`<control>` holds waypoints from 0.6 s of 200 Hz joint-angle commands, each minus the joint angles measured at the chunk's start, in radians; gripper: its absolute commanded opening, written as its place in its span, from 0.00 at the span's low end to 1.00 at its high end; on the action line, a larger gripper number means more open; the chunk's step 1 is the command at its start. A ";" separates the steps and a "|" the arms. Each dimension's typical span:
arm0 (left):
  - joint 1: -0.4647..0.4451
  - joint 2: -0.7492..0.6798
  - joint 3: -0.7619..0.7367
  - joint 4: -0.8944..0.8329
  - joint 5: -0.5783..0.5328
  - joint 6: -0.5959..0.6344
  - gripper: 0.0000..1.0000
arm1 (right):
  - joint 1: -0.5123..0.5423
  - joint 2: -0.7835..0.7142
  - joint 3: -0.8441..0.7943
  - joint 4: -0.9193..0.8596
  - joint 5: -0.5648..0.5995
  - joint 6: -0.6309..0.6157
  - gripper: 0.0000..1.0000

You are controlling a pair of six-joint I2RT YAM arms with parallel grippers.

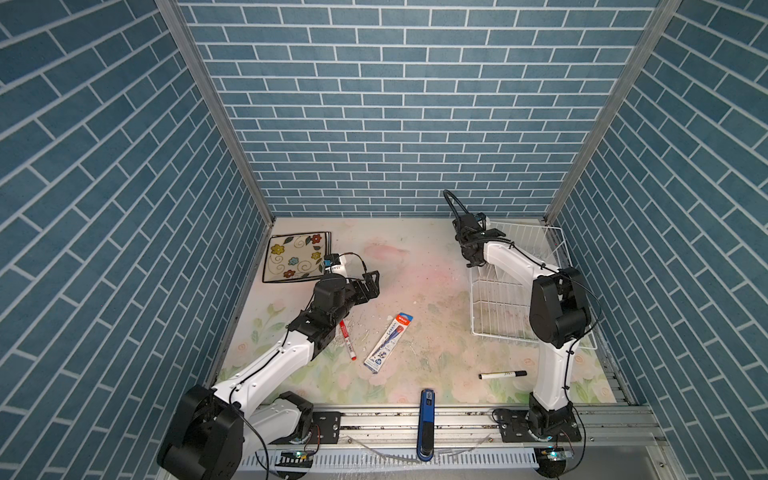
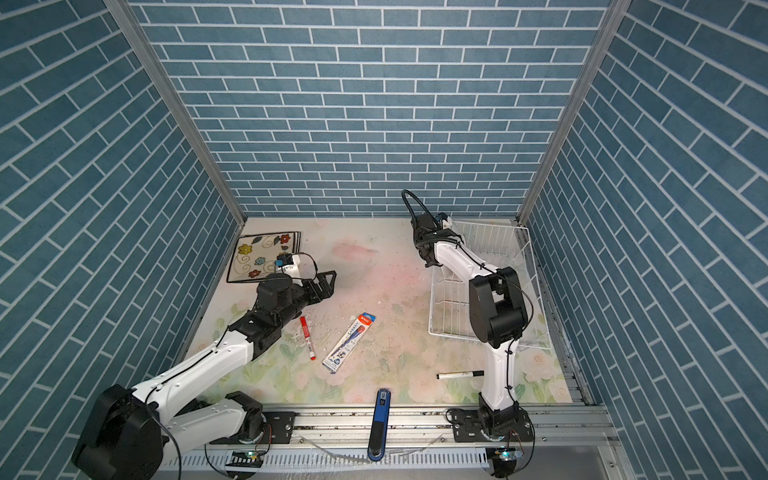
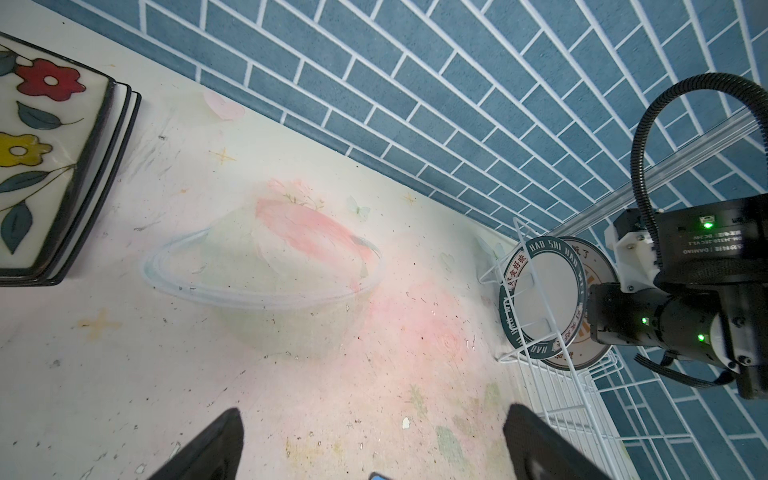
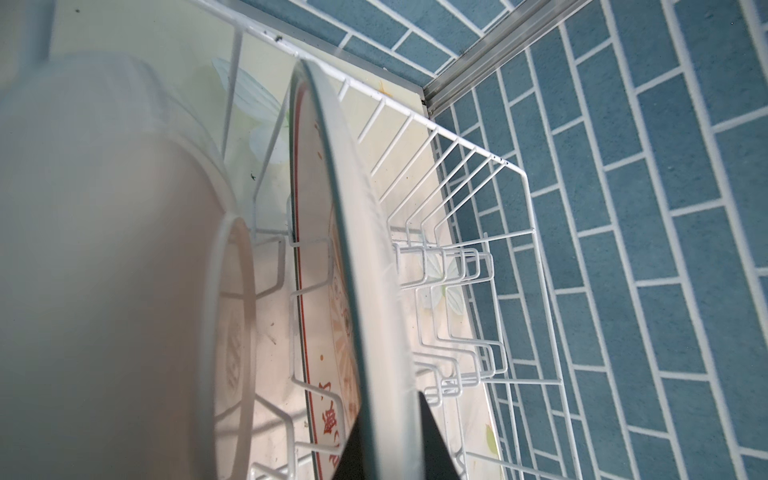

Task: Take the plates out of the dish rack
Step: 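Lower the right gripper onto the rim of the sunburst plate in the rack, then close the right gripper on the sunburst plate and lift it from the rack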

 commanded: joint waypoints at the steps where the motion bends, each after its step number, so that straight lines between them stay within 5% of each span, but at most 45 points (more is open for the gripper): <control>1: -0.008 -0.009 0.030 -0.014 -0.007 0.003 1.00 | 0.011 0.011 0.044 -0.020 0.014 -0.051 0.15; 55: -0.006 -0.022 0.029 -0.021 -0.009 0.006 1.00 | 0.020 0.019 0.060 -0.028 0.078 -0.059 0.13; 120: -0.007 -0.053 0.023 -0.044 -0.019 0.012 1.00 | 0.029 0.015 0.076 -0.008 0.125 -0.078 0.00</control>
